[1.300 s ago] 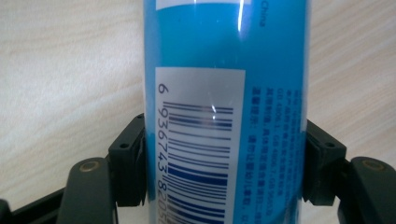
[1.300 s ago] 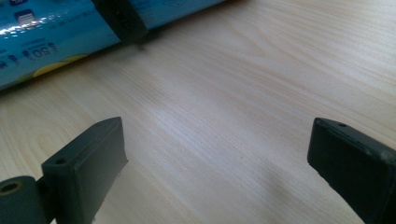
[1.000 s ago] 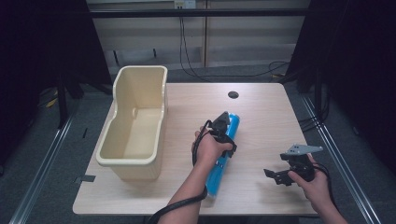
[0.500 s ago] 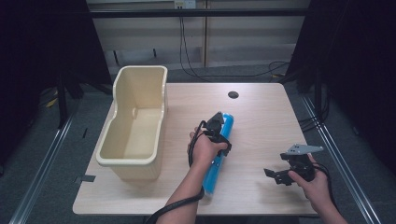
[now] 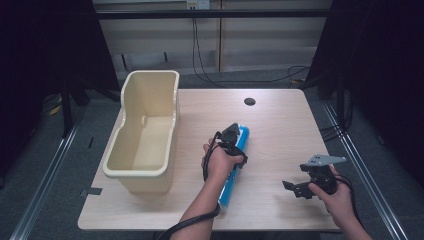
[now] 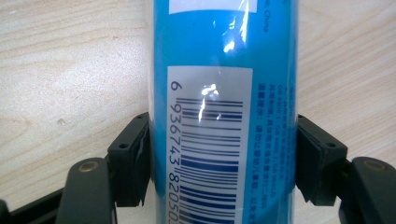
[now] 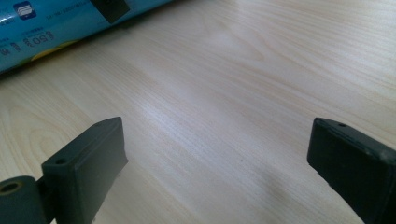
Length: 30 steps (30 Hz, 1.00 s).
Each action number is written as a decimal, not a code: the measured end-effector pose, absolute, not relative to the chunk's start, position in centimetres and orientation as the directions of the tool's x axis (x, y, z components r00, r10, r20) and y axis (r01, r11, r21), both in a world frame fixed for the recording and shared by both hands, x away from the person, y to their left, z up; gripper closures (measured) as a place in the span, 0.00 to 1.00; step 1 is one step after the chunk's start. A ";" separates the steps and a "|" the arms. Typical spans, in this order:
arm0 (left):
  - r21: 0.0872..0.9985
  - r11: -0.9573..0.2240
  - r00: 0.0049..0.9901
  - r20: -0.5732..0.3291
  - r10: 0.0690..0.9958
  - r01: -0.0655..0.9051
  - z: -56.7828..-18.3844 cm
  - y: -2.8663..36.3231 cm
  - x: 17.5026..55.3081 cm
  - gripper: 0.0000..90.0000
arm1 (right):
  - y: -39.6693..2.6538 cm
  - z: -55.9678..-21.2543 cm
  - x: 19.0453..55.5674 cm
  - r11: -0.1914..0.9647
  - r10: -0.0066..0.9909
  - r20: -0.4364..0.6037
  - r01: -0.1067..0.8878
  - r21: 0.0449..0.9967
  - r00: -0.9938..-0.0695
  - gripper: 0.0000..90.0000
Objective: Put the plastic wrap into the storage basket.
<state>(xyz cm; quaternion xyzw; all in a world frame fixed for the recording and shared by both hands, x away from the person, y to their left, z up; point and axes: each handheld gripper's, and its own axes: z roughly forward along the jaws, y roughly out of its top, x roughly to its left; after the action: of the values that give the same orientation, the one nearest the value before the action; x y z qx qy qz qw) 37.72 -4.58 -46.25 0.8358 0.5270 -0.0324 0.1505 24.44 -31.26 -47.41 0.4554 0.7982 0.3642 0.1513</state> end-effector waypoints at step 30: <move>0.192 -0.370 0.410 -0.258 0.875 0.909 -43.5 -2.8 37.9 0.36 | -31.2 -47.4 24.6 0.323 0.835 0.089 0.614 0.720 -0.543 0.05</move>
<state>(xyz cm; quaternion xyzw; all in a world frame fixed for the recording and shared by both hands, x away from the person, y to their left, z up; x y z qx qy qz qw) 37.86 -2.77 -43.47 0.8256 0.5402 -0.0561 0.1531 24.57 -31.17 -47.42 0.4532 0.7991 0.3648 0.1515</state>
